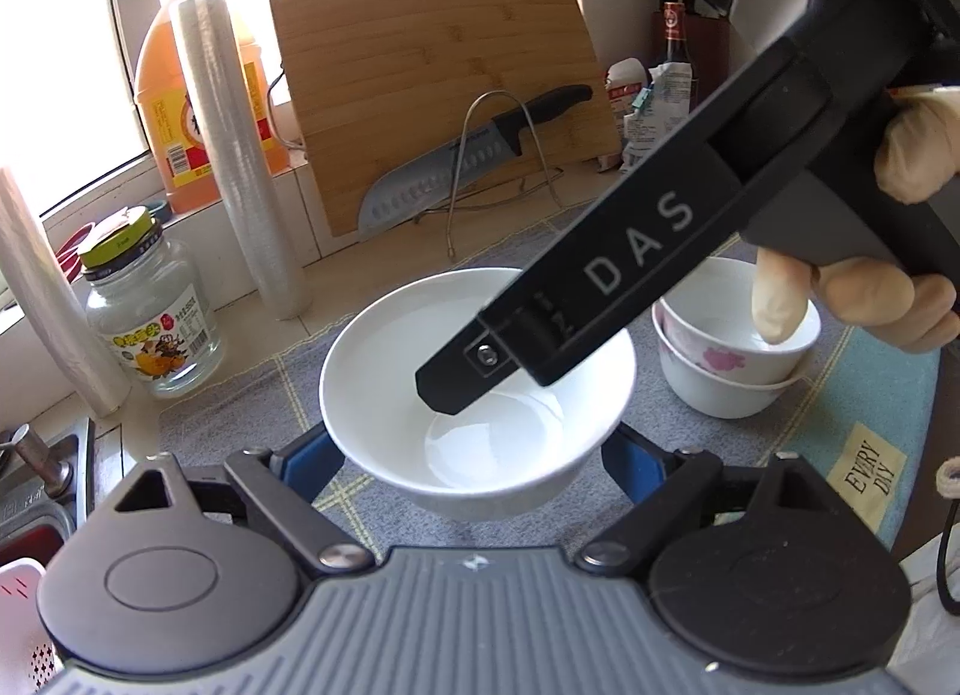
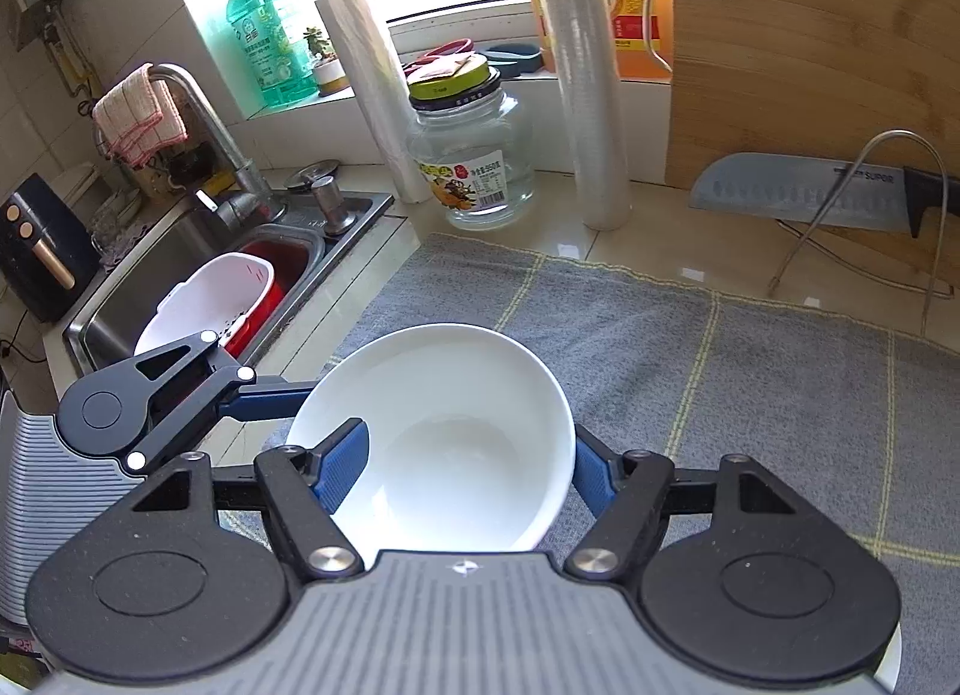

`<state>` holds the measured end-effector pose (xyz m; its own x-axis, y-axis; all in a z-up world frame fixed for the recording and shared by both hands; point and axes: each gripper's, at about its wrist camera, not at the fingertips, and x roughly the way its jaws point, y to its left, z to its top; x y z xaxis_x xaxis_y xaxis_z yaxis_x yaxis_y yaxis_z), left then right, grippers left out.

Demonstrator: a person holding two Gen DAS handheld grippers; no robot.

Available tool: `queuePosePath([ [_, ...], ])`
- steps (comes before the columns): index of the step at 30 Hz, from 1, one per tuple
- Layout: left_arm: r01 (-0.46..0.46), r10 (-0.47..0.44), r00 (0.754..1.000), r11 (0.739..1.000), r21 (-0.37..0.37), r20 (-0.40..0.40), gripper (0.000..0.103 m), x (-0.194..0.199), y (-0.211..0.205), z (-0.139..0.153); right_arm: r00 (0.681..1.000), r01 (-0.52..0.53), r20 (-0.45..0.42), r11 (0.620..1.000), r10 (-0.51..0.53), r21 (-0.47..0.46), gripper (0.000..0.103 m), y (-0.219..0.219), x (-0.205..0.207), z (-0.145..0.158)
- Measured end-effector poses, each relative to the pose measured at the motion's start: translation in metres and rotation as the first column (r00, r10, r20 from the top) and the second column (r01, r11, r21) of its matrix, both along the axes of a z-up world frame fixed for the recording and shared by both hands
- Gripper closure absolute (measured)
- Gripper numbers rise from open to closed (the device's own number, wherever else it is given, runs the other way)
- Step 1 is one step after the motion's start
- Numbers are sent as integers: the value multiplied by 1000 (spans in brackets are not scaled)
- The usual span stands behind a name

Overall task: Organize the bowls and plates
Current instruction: 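Carry the held bowl over the nested white bowls with the right gripper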

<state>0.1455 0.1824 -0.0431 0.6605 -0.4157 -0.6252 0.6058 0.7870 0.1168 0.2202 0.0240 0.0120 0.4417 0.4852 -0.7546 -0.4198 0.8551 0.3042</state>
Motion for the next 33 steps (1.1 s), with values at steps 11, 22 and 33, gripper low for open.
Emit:
queuePosePath([
  [11, 125, -125, 992, 992, 1, 17, 11, -10, -27, 9, 994, 111, 17, 994, -111, -4, 27, -39, -24, 10],
  [22, 270, -268, 961, 962, -29, 65, 11, -10, -73, 16, 962, 268, 65, 963, -265, -36, 27, -89, -44, 22],
  [33, 366, -366, 930, 929, -51, 19, 11, -4, -116, 2, 924, 383, 34, 922, -381, -58, 27, -134, -56, 5],
])
